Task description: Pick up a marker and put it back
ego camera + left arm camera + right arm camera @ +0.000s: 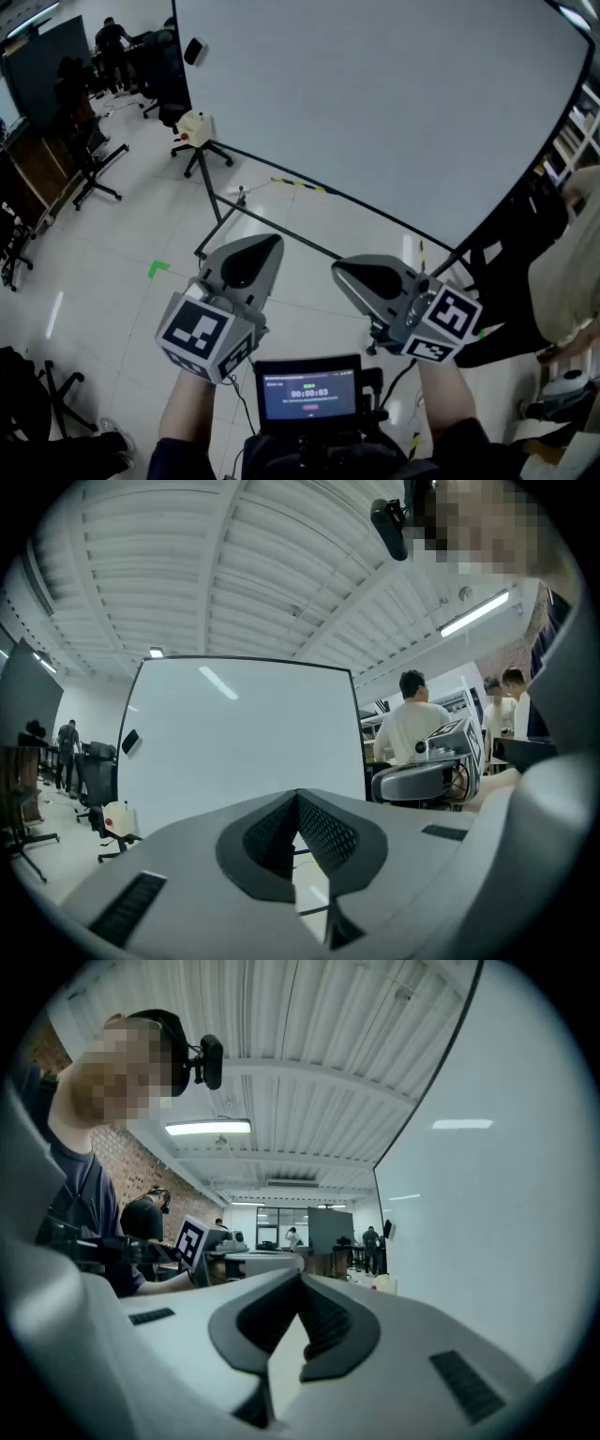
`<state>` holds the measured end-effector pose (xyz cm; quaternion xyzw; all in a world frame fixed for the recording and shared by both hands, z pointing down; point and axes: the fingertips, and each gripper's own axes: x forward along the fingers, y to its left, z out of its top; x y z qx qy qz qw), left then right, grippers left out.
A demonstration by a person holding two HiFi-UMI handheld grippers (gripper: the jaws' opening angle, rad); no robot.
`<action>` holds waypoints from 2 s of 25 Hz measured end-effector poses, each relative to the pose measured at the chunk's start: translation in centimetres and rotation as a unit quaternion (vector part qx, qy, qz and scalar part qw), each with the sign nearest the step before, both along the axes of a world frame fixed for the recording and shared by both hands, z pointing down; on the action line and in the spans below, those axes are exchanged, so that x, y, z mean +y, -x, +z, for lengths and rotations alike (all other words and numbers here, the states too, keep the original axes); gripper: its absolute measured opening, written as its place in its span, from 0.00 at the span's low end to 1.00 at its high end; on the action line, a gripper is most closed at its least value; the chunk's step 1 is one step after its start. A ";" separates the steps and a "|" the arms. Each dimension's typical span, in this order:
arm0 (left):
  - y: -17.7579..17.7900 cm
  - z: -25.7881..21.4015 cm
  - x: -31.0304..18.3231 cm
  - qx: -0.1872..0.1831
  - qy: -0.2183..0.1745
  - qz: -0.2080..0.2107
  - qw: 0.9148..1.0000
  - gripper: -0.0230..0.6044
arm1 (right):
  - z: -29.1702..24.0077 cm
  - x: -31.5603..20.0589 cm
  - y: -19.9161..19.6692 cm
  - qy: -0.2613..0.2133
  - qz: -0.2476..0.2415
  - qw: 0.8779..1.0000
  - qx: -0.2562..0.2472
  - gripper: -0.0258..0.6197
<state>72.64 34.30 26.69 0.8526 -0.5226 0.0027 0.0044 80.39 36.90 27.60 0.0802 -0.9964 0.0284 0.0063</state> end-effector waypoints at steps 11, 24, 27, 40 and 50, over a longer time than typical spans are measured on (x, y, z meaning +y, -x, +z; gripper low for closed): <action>0.1 1.9 -6.5 0.003 0.026 -0.040 0.999 0.04 | 1.8 -7.9 -1.2 0.023 -0.008 1.000 -0.005 0.06; 1.7 1.1 -15.3 -0.052 0.037 -0.164 0.984 0.04 | 2.1 -19.2 0.8 0.052 -0.113 0.992 -0.026 0.06; 2.0 1.0 -16.1 -0.063 0.043 -0.175 0.982 0.04 | 1.6 -20.0 1.8 0.050 -0.131 0.989 -0.035 0.06; 11.7 2.2 -17.8 -0.049 0.029 -0.206 0.977 0.04 | 1.5 -22.2 10.9 0.041 -0.170 0.984 -0.023 0.06; 27.5 2.2 -20.2 -0.043 0.024 -0.201 0.978 0.04 | 1.5 -25.6 26.8 0.009 -0.140 0.990 -0.002 0.06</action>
